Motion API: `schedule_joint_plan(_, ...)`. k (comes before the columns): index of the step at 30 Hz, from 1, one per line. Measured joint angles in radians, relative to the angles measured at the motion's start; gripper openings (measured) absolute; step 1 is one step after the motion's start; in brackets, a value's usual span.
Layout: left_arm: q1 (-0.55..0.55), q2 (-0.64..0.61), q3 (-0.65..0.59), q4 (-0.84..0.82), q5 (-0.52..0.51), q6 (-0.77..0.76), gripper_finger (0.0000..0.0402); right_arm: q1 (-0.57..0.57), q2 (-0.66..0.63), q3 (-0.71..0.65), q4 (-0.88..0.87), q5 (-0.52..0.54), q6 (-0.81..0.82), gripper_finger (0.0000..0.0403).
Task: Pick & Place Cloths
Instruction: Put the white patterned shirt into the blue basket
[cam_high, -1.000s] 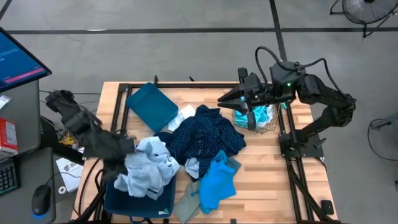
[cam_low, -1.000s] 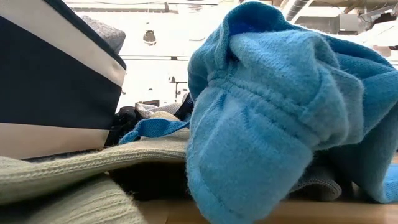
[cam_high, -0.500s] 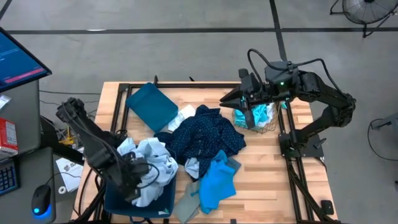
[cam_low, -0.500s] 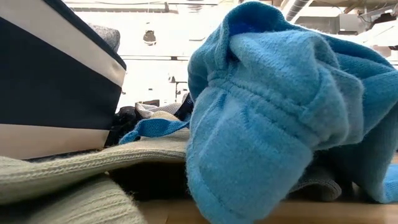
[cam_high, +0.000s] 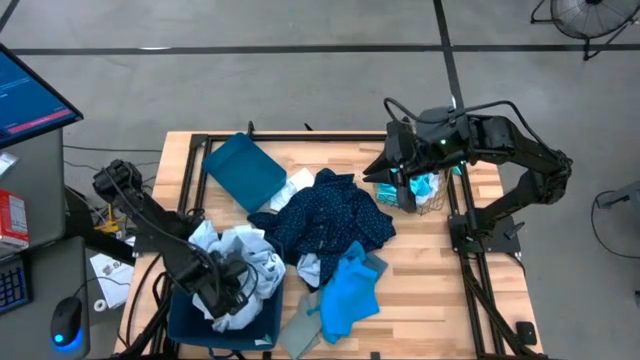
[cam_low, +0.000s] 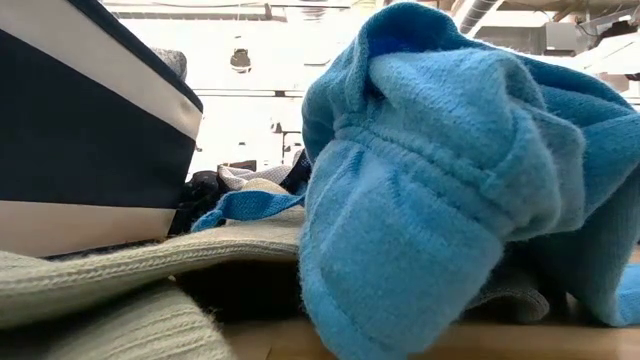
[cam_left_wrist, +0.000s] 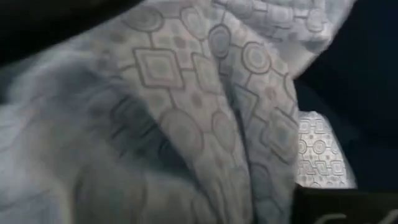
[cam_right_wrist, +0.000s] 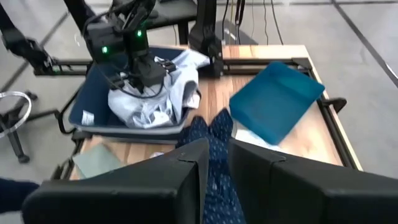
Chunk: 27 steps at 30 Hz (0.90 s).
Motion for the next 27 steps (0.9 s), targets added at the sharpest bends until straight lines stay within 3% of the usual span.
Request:
schedule_joint_plan(5,-0.001,0.000,-0.068,0.182,0.038,0.003,0.0076,0.000,0.000,0.000,-0.042,0.000,-0.044,0.0060)
schedule_joint_plan(10,0.000,0.000,-0.093,0.244,0.051,0.001,0.0154,0.000,0.000,0.000,-0.059,0.000,-0.102,0.0060)
schedule_joint_plan(15,0.032,-0.012,-0.095,0.295,0.176,-0.099,0.0214,-0.001,0.000,0.000,-0.075,0.000,-0.155,0.0060)
schedule_joint_plan(20,0.052,-0.079,-0.023,0.326,0.149,-0.082,0.0226,-0.004,0.000,0.000,-0.080,0.000,-0.169,0.0060)
schedule_joint_plan(27,0.055,-0.216,0.078,0.345,0.087,-0.023,0.0208,-0.023,0.000,-0.001,-0.113,-0.001,-0.188,0.0060)
